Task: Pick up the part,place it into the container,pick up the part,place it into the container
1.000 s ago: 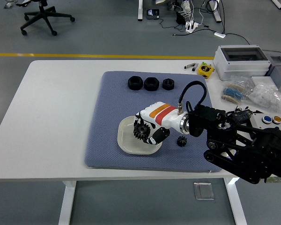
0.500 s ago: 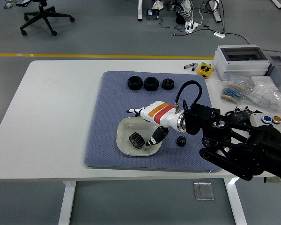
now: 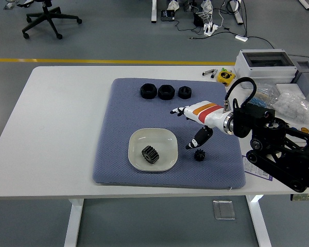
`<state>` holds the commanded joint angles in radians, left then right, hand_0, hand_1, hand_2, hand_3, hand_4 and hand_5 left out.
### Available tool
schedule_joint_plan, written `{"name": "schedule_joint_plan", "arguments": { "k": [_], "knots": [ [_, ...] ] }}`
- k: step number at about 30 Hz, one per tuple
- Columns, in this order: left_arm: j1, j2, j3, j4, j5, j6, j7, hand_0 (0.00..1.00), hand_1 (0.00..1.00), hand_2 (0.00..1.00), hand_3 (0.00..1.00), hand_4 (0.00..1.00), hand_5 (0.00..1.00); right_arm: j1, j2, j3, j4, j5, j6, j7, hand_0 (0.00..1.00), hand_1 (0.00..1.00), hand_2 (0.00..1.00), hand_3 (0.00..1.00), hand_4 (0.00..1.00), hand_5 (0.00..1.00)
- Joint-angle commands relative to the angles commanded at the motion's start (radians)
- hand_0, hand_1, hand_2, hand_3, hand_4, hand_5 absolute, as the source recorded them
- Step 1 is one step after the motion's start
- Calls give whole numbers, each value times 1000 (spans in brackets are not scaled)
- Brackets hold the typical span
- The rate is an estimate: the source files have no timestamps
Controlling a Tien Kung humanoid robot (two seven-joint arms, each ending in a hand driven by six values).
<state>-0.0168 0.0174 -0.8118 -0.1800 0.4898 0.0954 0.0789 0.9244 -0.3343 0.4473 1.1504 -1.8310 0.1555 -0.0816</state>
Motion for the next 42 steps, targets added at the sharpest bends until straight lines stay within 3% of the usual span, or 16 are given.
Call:
{"name": "schedule_joint_plan", "arguments": {
  "k": [3, 4, 9, 10, 18, 21, 22, 27, 28, 33, 34, 39, 40, 42],
  "knots": [
    [0, -1, -2, 0, 2, -1, 0, 842, 788, 821, 585, 509, 756, -18, -24, 5, 21, 8, 18, 0, 572, 648, 749, 809, 998, 256],
    [0, -1, -2, 0, 3, -1, 1, 841, 788, 821, 585, 509, 756, -22, -28, 5, 25, 10, 20, 0, 514, 611, 702, 702, 977, 247],
    [3, -4, -7, 0, 11, -2, 4, 841, 788, 821, 585, 509, 756, -41, -29, -15, 16, 15, 11, 7, 514, 611, 702, 702, 977, 247],
    [3, -4, -7, 0, 11, -2, 5, 842, 790, 821, 585, 508, 758, -44, -26, -21, 6, 19, 5, 10, 467, 585, 674, 628, 917, 220],
    [4, -8, -3, 0, 5, 0, 5, 842, 790, 821, 585, 507, 758, -71, -13, -46, -48, 25, -18, 15, 458, 569, 647, 600, 879, 203],
    [3, -8, 1, 0, 0, -1, 4, 842, 790, 821, 585, 507, 758, -76, -17, -47, -55, 22, -24, 15, 458, 569, 647, 600, 879, 203],
    [2, -8, 1, 0, 1, -1, 4, 842, 791, 821, 586, 506, 759, -77, -18, -47, -55, 20, -24, 14, 423, 533, 615, 563, 821, 182],
    [2, -8, 1, 0, 1, -1, 5, 842, 791, 821, 586, 506, 759, -79, -23, -50, -55, 18, -29, 19, 423, 533, 615, 563, 821, 182],
    [2, -8, 1, 0, 1, -1, 5, 841, 791, 821, 585, 505, 759, -80, -23, -51, -56, 18, -30, 20, 362, 481, 570, 526, 774, 163],
    [1, -9, -3, 0, 7, -1, 6, 841, 791, 821, 585, 505, 759, -84, -26, -54, -57, 26, -37, 25, 362, 481, 570, 526, 774, 163],
    [1, -9, -4, 0, 8, -1, 6, 842, 792, 822, 585, 505, 761, -85, -26, -55, -57, 28, -39, 27, 299, 447, 524, 503, 741, 157],
    [1, -9, -7, 0, 12, -2, 7, 842, 792, 822, 585, 505, 761, -87, -26, -54, -54, 38, -47, 32, 299, 447, 524, 503, 741, 157],
    [1, -9, -7, 0, 12, -2, 7, 842, 793, 822, 585, 505, 764, -87, -26, -54, -54, 40, -48, 32, 245, 413, 496, 491, 712, 154],
    [1, -9, -7, 0, 13, -2, 7, 842, 793, 822, 585, 505, 764, -86, -26, -54, -52, 43, -50, 32, 245, 413, 496, 491, 712, 154]
  ]
}}
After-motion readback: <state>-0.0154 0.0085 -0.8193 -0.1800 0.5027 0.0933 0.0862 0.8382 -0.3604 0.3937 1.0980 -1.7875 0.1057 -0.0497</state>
